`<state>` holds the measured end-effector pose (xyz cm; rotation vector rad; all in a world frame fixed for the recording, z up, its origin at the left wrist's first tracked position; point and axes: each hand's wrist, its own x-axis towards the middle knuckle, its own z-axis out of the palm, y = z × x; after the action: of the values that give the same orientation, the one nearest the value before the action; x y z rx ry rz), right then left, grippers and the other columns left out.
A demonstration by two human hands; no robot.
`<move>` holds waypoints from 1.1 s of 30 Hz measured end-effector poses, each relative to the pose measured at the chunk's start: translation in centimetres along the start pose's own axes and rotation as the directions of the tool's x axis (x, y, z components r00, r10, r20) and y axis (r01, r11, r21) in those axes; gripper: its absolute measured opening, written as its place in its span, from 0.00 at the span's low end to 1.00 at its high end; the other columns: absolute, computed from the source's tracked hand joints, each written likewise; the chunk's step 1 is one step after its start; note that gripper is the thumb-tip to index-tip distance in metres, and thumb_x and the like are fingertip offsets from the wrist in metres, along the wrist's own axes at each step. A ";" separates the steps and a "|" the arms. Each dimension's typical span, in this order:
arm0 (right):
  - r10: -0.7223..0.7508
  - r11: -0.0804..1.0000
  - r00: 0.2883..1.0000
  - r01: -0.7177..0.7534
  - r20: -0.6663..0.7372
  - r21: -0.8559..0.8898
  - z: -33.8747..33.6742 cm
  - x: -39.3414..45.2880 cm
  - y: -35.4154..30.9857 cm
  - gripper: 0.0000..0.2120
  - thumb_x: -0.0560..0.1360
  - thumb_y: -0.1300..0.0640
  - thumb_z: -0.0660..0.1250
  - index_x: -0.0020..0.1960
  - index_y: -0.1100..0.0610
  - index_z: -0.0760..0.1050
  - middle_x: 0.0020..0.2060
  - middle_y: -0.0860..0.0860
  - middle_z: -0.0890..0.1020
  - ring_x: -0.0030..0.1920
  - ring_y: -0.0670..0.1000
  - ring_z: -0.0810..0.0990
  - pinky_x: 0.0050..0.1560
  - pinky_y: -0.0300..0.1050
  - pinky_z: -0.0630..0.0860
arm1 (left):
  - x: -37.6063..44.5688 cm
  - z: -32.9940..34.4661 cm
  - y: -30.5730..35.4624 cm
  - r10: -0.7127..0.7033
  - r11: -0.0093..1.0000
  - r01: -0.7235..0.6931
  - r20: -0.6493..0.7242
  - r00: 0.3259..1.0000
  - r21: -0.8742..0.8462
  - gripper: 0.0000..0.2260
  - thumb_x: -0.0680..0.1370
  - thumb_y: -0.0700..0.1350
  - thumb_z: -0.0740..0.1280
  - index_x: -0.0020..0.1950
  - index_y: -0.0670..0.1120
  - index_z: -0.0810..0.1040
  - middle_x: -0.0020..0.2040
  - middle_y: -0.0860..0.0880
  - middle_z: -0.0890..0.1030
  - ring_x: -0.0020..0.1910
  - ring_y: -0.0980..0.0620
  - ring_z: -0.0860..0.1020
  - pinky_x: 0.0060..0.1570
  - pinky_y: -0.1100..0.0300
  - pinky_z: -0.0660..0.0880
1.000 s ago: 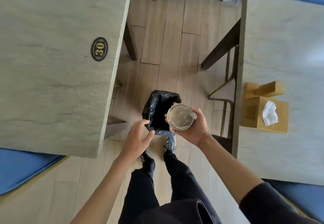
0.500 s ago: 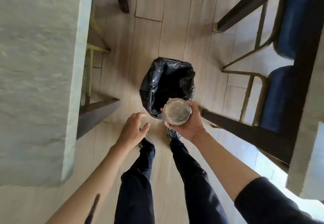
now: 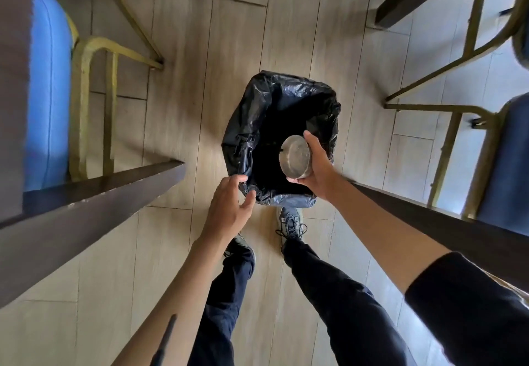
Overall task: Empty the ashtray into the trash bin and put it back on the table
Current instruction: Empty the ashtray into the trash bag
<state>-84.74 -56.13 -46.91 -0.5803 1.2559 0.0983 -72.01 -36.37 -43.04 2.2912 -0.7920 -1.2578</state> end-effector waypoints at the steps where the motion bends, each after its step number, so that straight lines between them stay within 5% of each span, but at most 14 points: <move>1: -0.005 1.000 1.000 0.005 -0.001 -0.019 -0.2 0.5 0.1 0.28 0.80 0.34 0.55 0.63 0.55 0.77 0.51 0.54 0.85 0.47 0.52 0.85 0.49 0.49 0.81 | 0.2 0.2 -0.1 0.000 1.000 -0.001 -0.009 1.000 -0.006 0.18 0.80 0.50 0.65 0.68 0.45 0.72 0.64 0.45 0.77 0.64 0.49 0.76 0.63 0.56 0.72; 6: -0.022 0.992 0.990 0.004 -0.142 -0.126 0.1 2.7 0.9 0.32 0.74 0.29 0.61 0.61 0.54 0.80 0.51 0.54 0.84 0.54 0.56 0.82 0.58 0.54 0.77 | 0.3 0.9 -0.8 0.016 1.000 -0.016 -0.044 0.999 0.001 0.18 0.80 0.50 0.65 0.68 0.45 0.72 0.63 0.46 0.77 0.62 0.50 0.76 0.60 0.62 0.69; 10: -0.075 0.976 0.967 0.021 -0.243 -0.217 0.8 3.0 1.6 0.21 0.69 0.29 0.64 0.48 0.43 0.81 0.56 0.50 0.85 0.60 0.53 0.82 0.69 0.58 0.73 | -0.2 0.7 -1.3 0.025 1.000 -0.025 -0.053 0.998 0.002 0.17 0.80 0.49 0.66 0.67 0.45 0.73 0.64 0.45 0.77 0.63 0.48 0.76 0.61 0.57 0.72; 13: -0.086 0.982 0.960 0.038 -0.265 -0.183 1.1 2.5 1.5 0.16 0.74 0.32 0.63 0.46 0.43 0.79 0.51 0.49 0.85 0.56 0.52 0.83 0.63 0.54 0.76 | -0.2 0.6 -1.2 0.025 1.000 -0.025 -0.061 0.998 -0.001 0.17 0.80 0.49 0.66 0.67 0.46 0.73 0.62 0.45 0.77 0.62 0.48 0.77 0.59 0.57 0.73; 17: -0.255 0.931 0.943 0.181 -0.212 -0.316 1.1 2.0 1.9 0.25 0.76 0.33 0.61 0.48 0.56 0.79 0.40 0.55 0.82 0.41 0.53 0.80 0.48 0.52 0.77 | 0.1 0.5 -0.7 0.013 1.000 -0.014 -0.072 0.997 -0.013 0.17 0.80 0.49 0.66 0.67 0.46 0.73 0.62 0.45 0.77 0.63 0.49 0.76 0.59 0.61 0.70; 21: -0.310 0.857 0.923 0.167 -0.228 -0.487 1.0 2.7 2.6 0.32 0.73 0.25 0.57 0.59 0.51 0.76 0.54 0.52 0.82 0.57 0.55 0.81 0.64 0.58 0.76 | 0.4 0.4 -0.2 0.016 1.000 -0.018 -0.072 0.997 -0.024 0.18 0.80 0.49 0.66 0.68 0.45 0.73 0.64 0.44 0.76 0.64 0.48 0.75 0.61 0.59 0.71; 25: -0.303 0.870 0.927 0.176 -0.219 -0.460 1.2 2.8 2.3 0.38 0.72 0.25 0.59 0.75 0.45 0.63 0.72 0.50 0.72 0.73 0.53 0.69 0.75 0.59 0.64 | 0.5 0.4 -0.1 0.017 0.999 -0.019 -0.073 0.997 -0.026 0.18 0.80 0.48 0.65 0.68 0.44 0.73 0.64 0.44 0.76 0.65 0.47 0.75 0.62 0.55 0.72; 33: -0.257 0.891 0.944 0.147 -0.209 -0.430 0.7 4.5 1.8 0.41 0.70 0.28 0.62 0.77 0.48 0.63 0.73 0.51 0.71 0.73 0.53 0.68 0.74 0.60 0.65 | 0.6 1.1 -0.1 -0.023 0.999 0.022 -0.042 0.999 -0.035 0.18 0.81 0.48 0.65 0.69 0.44 0.72 0.66 0.44 0.74 0.64 0.47 0.75 0.59 0.60 0.70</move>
<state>-83.37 -55.39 -51.56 -1.1176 1.4316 0.1123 -72.64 -36.80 -44.02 2.2975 -0.7255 -1.2185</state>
